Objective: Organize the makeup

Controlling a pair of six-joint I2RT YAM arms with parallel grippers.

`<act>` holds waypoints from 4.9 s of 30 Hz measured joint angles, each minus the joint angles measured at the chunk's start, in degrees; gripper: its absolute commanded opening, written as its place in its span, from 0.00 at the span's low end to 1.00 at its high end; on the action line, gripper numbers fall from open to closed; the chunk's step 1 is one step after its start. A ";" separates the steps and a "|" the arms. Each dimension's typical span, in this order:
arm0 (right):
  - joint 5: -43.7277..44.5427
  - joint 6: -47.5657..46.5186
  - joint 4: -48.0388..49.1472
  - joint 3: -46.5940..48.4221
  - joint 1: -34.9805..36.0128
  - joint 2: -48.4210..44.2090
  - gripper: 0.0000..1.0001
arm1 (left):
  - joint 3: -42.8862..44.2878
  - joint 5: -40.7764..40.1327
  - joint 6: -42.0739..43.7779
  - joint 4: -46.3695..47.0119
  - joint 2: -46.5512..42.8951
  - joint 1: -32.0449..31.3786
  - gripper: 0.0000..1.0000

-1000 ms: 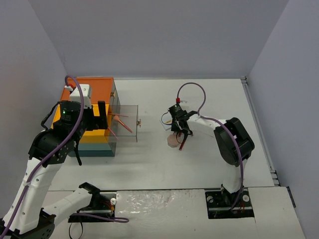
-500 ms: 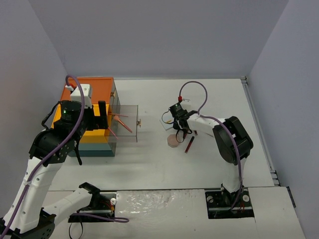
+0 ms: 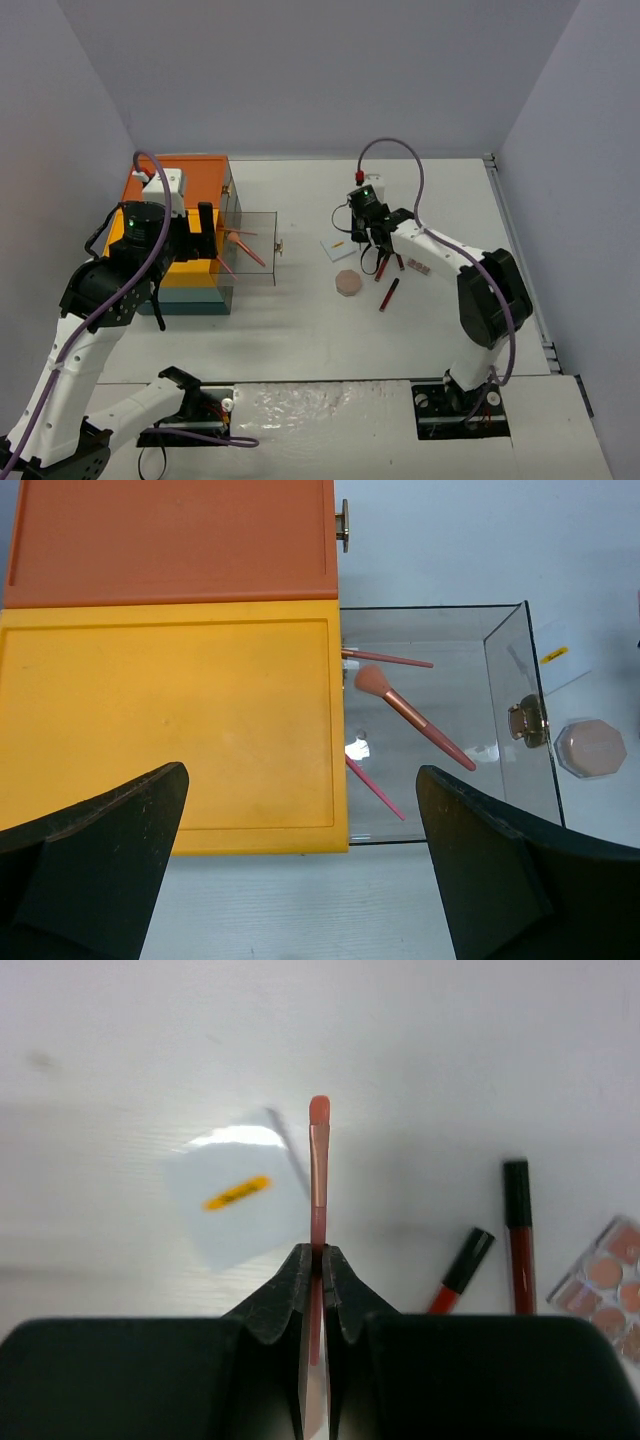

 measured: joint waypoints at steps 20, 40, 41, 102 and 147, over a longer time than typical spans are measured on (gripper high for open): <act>-22.46 -18.65 2.02 30.07 23.17 0.36 0.32 | 0.09 -0.28 0.16 -0.16 0.36 0.00 0.97; -2.75 -12.76 -2.85 5.53 1.39 -23.45 1.00 | 10.43 9.92 -6.11 2.63 15.37 -6.27 0.97; -1.88 -11.86 -2.27 3.10 -1.89 -25.63 1.00 | 11.06 9.14 -6.78 3.06 17.18 -9.08 0.97; -11.90 -5.27 -3.97 -11.72 -16.94 -29.93 1.00 | 14.82 -6.39 -3.31 2.32 44.26 -7.96 0.97; -13.97 -5.89 -3.59 -16.20 -16.94 -34.66 1.00 | 18.26 -2.74 -10.63 3.19 56.43 -9.31 0.97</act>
